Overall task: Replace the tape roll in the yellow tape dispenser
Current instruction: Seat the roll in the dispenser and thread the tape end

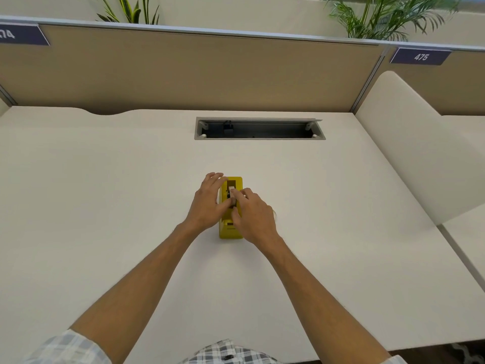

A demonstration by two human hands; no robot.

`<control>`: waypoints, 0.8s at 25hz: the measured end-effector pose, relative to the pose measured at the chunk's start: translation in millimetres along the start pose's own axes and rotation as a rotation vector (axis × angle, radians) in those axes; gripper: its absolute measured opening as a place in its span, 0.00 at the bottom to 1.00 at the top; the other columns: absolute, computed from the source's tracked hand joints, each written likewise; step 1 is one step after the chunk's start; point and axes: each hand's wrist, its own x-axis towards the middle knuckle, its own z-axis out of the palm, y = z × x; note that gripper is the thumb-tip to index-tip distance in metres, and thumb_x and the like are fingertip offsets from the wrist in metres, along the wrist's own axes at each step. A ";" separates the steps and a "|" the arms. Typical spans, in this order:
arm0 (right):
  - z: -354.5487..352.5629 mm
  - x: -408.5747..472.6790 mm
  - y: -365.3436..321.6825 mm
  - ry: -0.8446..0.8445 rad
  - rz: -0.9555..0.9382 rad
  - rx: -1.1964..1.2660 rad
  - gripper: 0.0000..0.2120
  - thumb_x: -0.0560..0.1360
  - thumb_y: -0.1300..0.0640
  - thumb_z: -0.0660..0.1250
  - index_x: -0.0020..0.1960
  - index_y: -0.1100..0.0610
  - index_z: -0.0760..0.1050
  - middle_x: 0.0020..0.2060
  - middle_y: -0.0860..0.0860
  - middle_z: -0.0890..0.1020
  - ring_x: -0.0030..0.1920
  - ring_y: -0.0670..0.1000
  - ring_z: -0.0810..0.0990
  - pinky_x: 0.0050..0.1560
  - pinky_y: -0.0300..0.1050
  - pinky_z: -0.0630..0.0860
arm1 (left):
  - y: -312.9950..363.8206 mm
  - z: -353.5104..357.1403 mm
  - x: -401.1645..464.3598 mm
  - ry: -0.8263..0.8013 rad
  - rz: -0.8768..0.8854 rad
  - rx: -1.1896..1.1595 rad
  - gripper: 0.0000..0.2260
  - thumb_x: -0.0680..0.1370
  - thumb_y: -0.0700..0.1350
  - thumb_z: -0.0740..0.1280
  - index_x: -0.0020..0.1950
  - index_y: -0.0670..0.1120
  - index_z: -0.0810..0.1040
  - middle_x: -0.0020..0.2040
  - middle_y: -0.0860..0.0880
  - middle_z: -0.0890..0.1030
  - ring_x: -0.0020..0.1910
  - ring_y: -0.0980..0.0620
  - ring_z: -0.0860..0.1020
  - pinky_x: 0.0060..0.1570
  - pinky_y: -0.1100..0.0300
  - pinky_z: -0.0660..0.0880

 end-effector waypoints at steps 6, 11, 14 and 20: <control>-0.4 0.3 -0.1 0.007 0.004 -0.001 0.20 0.78 0.56 0.61 0.70 0.53 0.68 0.55 0.51 0.77 0.50 0.53 0.78 0.37 0.44 0.69 | -1.2 3.3 -1.4 -0.025 0.036 -0.011 0.16 0.78 0.47 0.67 0.65 0.48 0.75 0.71 0.50 0.71 0.76 0.49 0.58 0.70 0.47 0.61; -0.7 0.3 -0.5 -0.002 0.004 0.005 0.20 0.78 0.56 0.61 0.70 0.53 0.67 0.55 0.51 0.77 0.50 0.54 0.78 0.37 0.45 0.68 | 3.0 3.4 -5.8 0.013 0.002 -0.061 0.14 0.77 0.48 0.67 0.62 0.51 0.75 0.70 0.50 0.72 0.72 0.49 0.66 0.65 0.54 0.64; -0.4 0.2 -0.3 -0.004 0.005 0.006 0.20 0.78 0.55 0.60 0.70 0.53 0.68 0.56 0.51 0.77 0.52 0.54 0.77 0.38 0.45 0.69 | 4.9 2.7 -4.1 -0.021 -0.059 -0.039 0.20 0.77 0.50 0.67 0.69 0.50 0.72 0.74 0.47 0.66 0.70 0.46 0.68 0.66 0.51 0.66; -1.0 -0.3 -1.2 -0.006 0.005 0.006 0.21 0.78 0.56 0.60 0.70 0.52 0.67 0.54 0.51 0.77 0.51 0.54 0.77 0.38 0.46 0.71 | 2.9 1.6 -6.2 -0.012 0.038 -0.067 0.14 0.75 0.42 0.69 0.59 0.50 0.77 0.64 0.50 0.76 0.70 0.50 0.68 0.63 0.53 0.70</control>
